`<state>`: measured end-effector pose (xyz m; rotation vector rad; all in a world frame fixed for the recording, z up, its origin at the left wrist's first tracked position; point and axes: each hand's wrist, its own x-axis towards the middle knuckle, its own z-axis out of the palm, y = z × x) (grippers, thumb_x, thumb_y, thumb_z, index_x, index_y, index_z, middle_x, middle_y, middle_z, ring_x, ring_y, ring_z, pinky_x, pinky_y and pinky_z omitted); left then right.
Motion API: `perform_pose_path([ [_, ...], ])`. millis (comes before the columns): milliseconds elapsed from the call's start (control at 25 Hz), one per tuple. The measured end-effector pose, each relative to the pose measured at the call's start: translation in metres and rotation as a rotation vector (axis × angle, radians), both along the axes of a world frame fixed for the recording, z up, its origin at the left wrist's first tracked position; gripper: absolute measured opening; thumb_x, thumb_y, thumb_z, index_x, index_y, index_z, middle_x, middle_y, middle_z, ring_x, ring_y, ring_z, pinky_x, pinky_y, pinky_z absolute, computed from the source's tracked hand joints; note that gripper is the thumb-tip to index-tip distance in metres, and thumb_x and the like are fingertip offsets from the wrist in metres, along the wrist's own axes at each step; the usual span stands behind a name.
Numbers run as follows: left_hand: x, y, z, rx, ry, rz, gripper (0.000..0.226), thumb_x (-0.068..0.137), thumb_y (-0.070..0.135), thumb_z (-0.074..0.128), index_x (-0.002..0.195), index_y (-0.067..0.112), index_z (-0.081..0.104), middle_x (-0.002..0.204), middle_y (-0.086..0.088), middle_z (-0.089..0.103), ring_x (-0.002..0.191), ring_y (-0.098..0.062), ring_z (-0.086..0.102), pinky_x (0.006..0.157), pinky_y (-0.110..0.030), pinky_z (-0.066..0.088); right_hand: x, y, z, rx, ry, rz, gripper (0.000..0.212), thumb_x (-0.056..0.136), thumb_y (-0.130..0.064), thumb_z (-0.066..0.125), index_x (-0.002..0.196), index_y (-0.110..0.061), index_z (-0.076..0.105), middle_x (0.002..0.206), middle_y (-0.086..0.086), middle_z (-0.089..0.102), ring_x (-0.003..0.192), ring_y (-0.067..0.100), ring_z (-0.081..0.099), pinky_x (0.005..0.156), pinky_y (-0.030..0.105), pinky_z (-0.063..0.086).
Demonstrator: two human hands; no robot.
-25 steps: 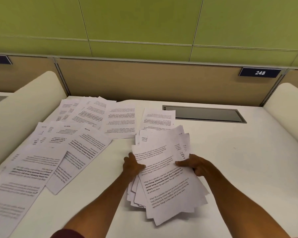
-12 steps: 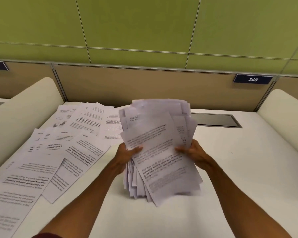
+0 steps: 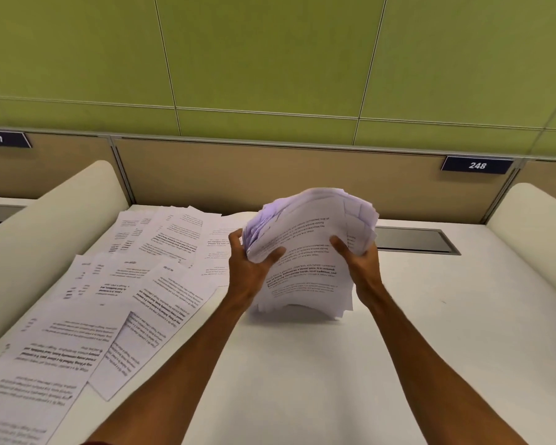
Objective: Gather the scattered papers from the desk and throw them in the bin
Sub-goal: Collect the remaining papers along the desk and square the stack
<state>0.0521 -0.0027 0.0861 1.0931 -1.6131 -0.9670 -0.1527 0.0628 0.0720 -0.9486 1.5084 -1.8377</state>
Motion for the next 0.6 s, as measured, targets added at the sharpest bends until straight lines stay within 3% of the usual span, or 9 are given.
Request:
perform_pose_path([
  [80,0.000,-0.016,-0.006,-0.037,0.022,-0.028,0.061,0.068,0.060,0.075,0.113,0.027,0.051,0.098,0.007,0.065,0.087,-0.011,0.066,0.073,-0.018,0.056,0.002,-0.001,0.006,-0.034,-0.008,-0.060,0.074,0.057,-0.066,0.077,0.113,-0.021,0.059,0.095,0.000,0.069,0.083,0.017,0.068,0.064,0.029,0.057],
  [200,0.001,-0.032,-0.005,-0.122,-0.094,-0.024,0.047,0.072,0.057,0.073,0.102,0.025,0.057,0.085,0.014,0.062,0.077,-0.008,0.062,0.061,-0.015,0.052,-0.001,-0.005,0.013,-0.108,0.039,-0.157,0.090,0.050,-0.090,0.059,0.107,-0.020,0.056,0.084,-0.008,0.060,0.072,0.003,0.058,0.059,0.018,0.049],
  [320,-0.002,-0.041,-0.012,-0.106,-0.042,0.004,0.056,0.066,0.068,0.071,0.103,0.029,0.057,0.086,0.015,0.065,0.080,-0.010,0.065,0.073,-0.028,0.057,-0.003,-0.011,0.014,-0.133,0.050,-0.199,0.102,0.051,-0.094,0.052,0.115,-0.015,0.051,0.087,-0.004,0.056,0.072,0.002,0.056,0.060,0.018,0.048],
  [440,0.001,-0.062,-0.024,0.039,-0.216,-0.009,0.082,0.050,0.082,0.068,0.112,0.030,0.053,0.098,0.008,0.064,0.089,-0.013,0.064,0.085,-0.032,0.053,-0.007,-0.021,0.013,-0.062,0.053,-0.125,0.087,0.049,-0.095,0.052,0.101,-0.026,0.059,0.085,-0.003,0.062,0.076,0.010,0.060,0.064,0.027,0.050],
  [520,0.004,-0.068,-0.028,0.062,-0.275,-0.135,0.092,0.048,0.078,0.072,0.122,0.029,0.049,0.108,0.009,0.061,0.101,-0.015,0.062,0.090,-0.030,0.049,-0.011,-0.025,0.015,-0.053,0.047,-0.065,0.081,0.047,-0.091,0.059,0.100,-0.030,0.061,0.087,-0.005,0.067,0.078,0.009,0.065,0.064,0.025,0.053],
  [600,0.003,-0.066,-0.031,0.073,-0.234,-0.156,0.085,0.057,0.064,0.077,0.128,0.028,0.045,0.113,0.011,0.056,0.105,-0.012,0.058,0.085,-0.021,0.045,-0.014,-0.031,0.013,-0.063,0.105,0.022,0.082,0.054,-0.081,0.068,0.115,-0.027,0.058,0.101,0.000,0.069,0.091,0.014,0.068,0.070,0.028,0.058],
])
